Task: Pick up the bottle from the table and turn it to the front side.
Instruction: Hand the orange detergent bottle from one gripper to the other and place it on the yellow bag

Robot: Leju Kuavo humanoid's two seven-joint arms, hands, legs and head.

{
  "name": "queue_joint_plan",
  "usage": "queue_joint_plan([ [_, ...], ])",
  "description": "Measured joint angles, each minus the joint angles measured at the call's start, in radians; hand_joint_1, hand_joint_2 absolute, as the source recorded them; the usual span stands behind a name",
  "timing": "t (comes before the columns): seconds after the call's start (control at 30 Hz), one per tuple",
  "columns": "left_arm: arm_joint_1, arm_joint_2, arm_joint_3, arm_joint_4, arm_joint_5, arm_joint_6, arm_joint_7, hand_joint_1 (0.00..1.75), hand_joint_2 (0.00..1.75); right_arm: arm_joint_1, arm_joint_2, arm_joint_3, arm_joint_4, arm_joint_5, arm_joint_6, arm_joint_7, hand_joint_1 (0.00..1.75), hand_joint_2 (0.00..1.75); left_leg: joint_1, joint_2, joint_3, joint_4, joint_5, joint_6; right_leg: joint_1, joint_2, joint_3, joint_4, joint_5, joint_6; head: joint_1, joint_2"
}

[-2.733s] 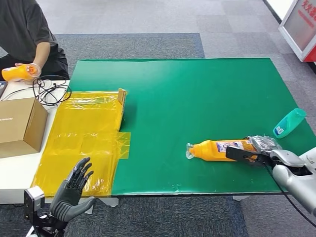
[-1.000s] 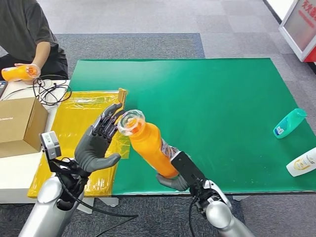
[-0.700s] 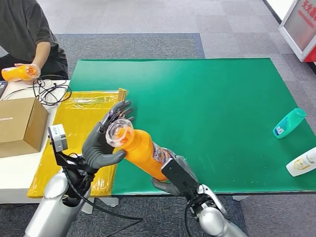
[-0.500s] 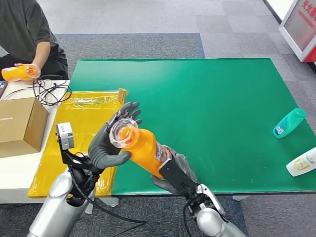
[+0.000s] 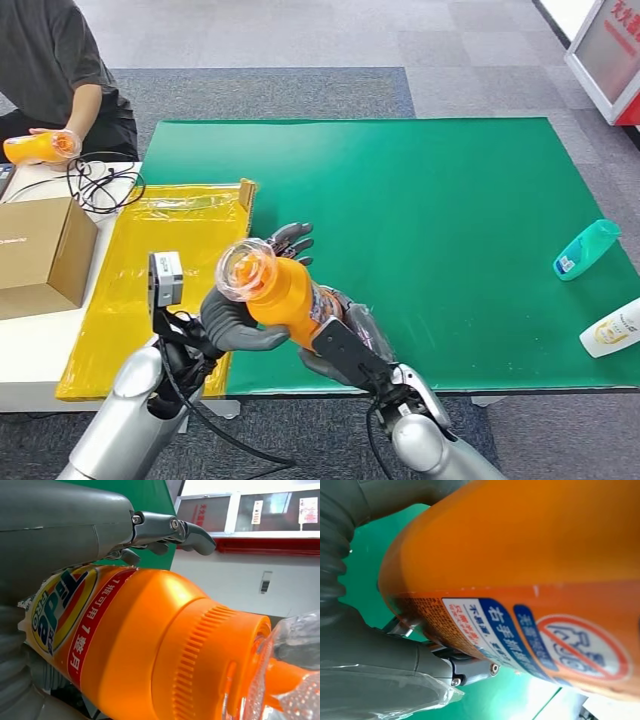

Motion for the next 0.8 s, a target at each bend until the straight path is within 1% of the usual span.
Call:
queue_joint_plan([
  [0.03, -0.002, 0.002, -0.003, 0.001, -0.005, 0.001, 0.000, 0.19, 1.75, -0.001, 0.000, 0.001, 0.001, 0.002, 0.000, 0.000, 1.75, 1.75, 0.000, 0.000, 0.000, 0.000, 0.000, 0.000, 0.000, 0.000, 0.000, 0.000, 0.000, 0.000, 0.000, 0.000],
  [0.13, -0.008, 0.008, -0.011, 0.002, -0.026, 0.007, -0.001, 1.41, 1.75, -0.002, 0.000, 0.005, 0.003, 0.002, 0.000, 0.000, 1.75, 1.75, 0.000, 0.000, 0.000, 0.000, 0.000, 0.000, 0.000, 0.000, 0.000, 0.000, 0.000, 0.000, 0.000, 0.000],
  [0.17, -0.010, 0.010, -0.013, 0.002, -0.037, 0.012, -0.003, 1.68, 1.75, -0.002, 0.000, 0.006, 0.004, 0.002, 0.001, 0.000, 1.75, 1.75, 0.000, 0.000, 0.000, 0.000, 0.000, 0.000, 0.000, 0.000, 0.000, 0.000, 0.000, 0.000, 0.000, 0.000],
  [0.23, -0.013, 0.012, -0.016, 0.002, -0.056, 0.023, -0.007, 1.75, 1.75, -0.002, 0.000, 0.009, 0.004, 0.004, 0.001, 0.001, 1.73, 1.75, 0.000, 0.000, 0.000, 0.000, 0.000, 0.000, 0.000, 0.000, 0.000, 0.000, 0.000, 0.000, 0.000, 0.000],
  [0.27, -0.013, 0.012, -0.016, 0.002, -0.063, 0.028, -0.008, 1.75, 1.75, -0.002, 0.000, 0.011, 0.004, 0.006, 0.001, 0.001, 1.69, 1.75, 0.000, 0.000, 0.000, 0.000, 0.000, 0.000, 0.000, 0.000, 0.000, 0.000, 0.000, 0.000, 0.000, 0.000],
  [0.3, -0.014, 0.013, -0.016, 0.002, -0.070, 0.032, -0.009, 1.75, 1.75, -0.002, 0.000, 0.013, 0.004, 0.009, 0.001, 0.002, 1.57, 1.75, 0.000, 0.000, 0.000, 0.000, 0.000, 0.000, 0.000, 0.000, 0.000, 0.000, 0.000, 0.000, 0.000, 0.000],
  [0.33, -0.015, 0.013, -0.017, 0.002, -0.077, 0.037, -0.010, 1.75, 1.75, -0.002, 0.000, 0.014, 0.004, 0.012, 0.001, 0.002, 1.29, 1.75, 0.000, 0.000, 0.000, 0.000, 0.000, 0.000, 0.000, 0.000, 0.000, 0.000, 0.000, 0.000, 0.000, 0.000],
  [0.43, -0.015, 0.014, -0.017, 0.002, -0.093, 0.049, -0.011, 1.75, 1.75, -0.003, -0.001, 0.019, 0.004, 0.018, 0.001, 0.002, 0.31, 1.75, 0.000, 0.000, 0.000, 0.000, 0.000, 0.000, 0.000, 0.000, 0.000, 0.000, 0.000, 0.000, 0.000, 0.000],
  [0.47, -0.015, 0.014, -0.017, 0.002, -0.097, 0.053, -0.011, 1.75, 1.75, -0.003, -0.001, 0.020, 0.004, 0.019, 0.001, 0.002, 0.16, 1.75, 0.000, 0.000, 0.000, 0.000, 0.000, 0.000, 0.000, 0.000, 0.000, 0.000, 0.000, 0.000, 0.000, 0.000],
  [0.53, -0.015, 0.014, -0.017, 0.002, -0.103, 0.062, -0.011, 1.75, 1.75, -0.003, -0.001, 0.025, 0.004, 0.023, 0.001, 0.000, 0.00, 1.75, 0.000, 0.000, 0.000, 0.000, 0.000, 0.000, 0.000, 0.000, 0.000, 0.000, 0.000, 0.000, 0.000, 0.000],
  [0.8, -0.010, 0.015, -0.017, -0.002, -0.134, 0.088, -0.017, 1.75, 1.75, 0.005, -0.001, 0.038, 0.002, 0.044, -0.018, -0.001, 0.00, 1.75, 0.000, 0.000, 0.000, 0.000, 0.000, 0.000, 0.000, 0.000, 0.000, 0.000, 0.000, 0.000, 0.000, 0.000],
])
